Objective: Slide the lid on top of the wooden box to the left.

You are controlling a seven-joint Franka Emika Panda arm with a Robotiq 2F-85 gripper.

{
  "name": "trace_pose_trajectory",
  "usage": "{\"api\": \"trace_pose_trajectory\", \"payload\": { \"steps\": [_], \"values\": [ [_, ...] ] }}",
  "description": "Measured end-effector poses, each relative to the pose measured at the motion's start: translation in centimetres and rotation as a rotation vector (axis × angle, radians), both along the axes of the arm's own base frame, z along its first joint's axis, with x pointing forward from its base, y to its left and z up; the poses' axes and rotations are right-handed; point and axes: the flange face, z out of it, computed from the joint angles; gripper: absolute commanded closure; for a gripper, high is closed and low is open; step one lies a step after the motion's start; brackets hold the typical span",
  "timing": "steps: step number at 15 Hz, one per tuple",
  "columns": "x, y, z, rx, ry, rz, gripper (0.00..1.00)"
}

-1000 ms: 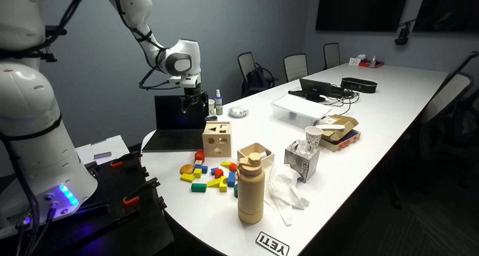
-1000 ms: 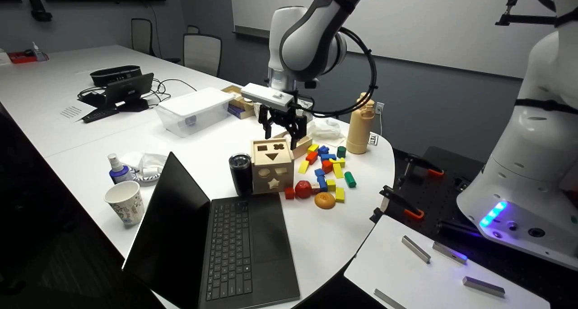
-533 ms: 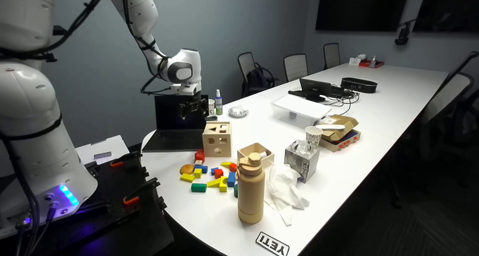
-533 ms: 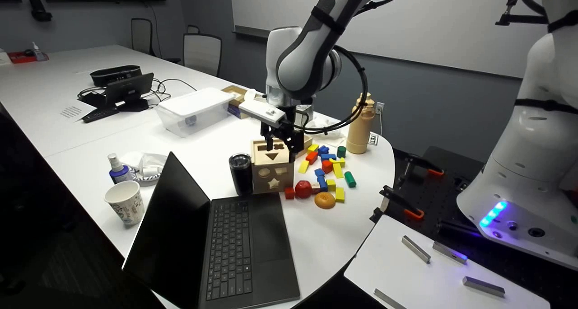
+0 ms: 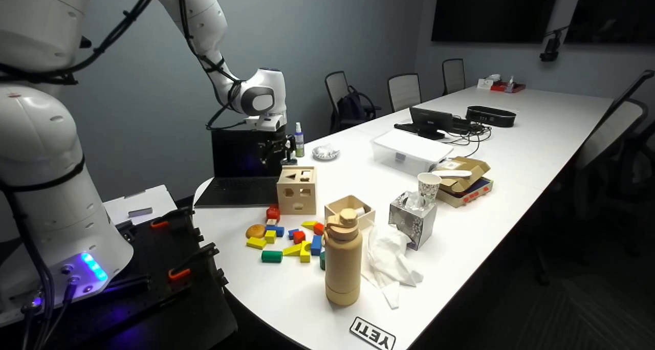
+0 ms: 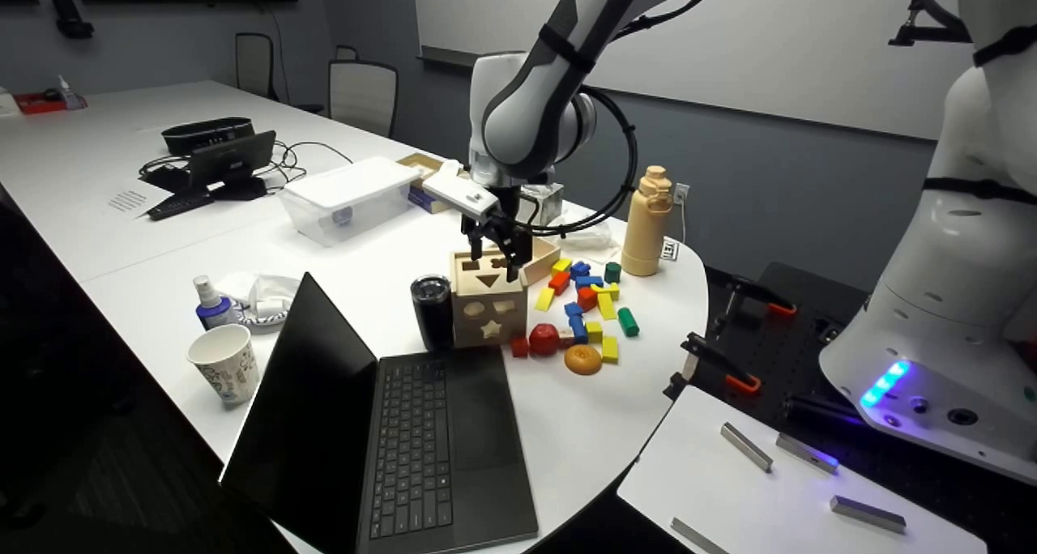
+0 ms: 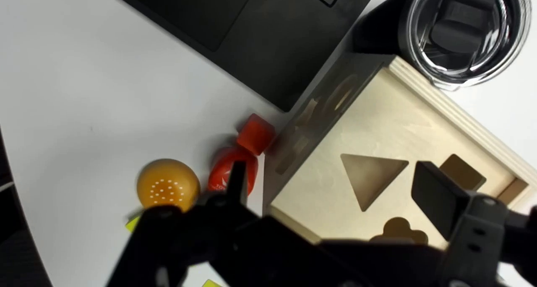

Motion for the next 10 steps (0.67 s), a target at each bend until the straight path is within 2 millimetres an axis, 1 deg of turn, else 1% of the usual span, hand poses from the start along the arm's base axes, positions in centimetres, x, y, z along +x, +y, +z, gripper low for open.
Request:
{"api": "trace_pose_trajectory", "payload": {
  "steps": [5, 7, 10],
  "values": [
    [-0.2, -0.9, -2.1, -0.021, 0.031, -0.024, 0.00],
    [-0.2, -1.0, -3.0, -0.027, 0.043, -0.024, 0.00],
    [0.2, -0.8, -3.7, -0.046, 0.040, -0.012, 0.00]
  ]
}}
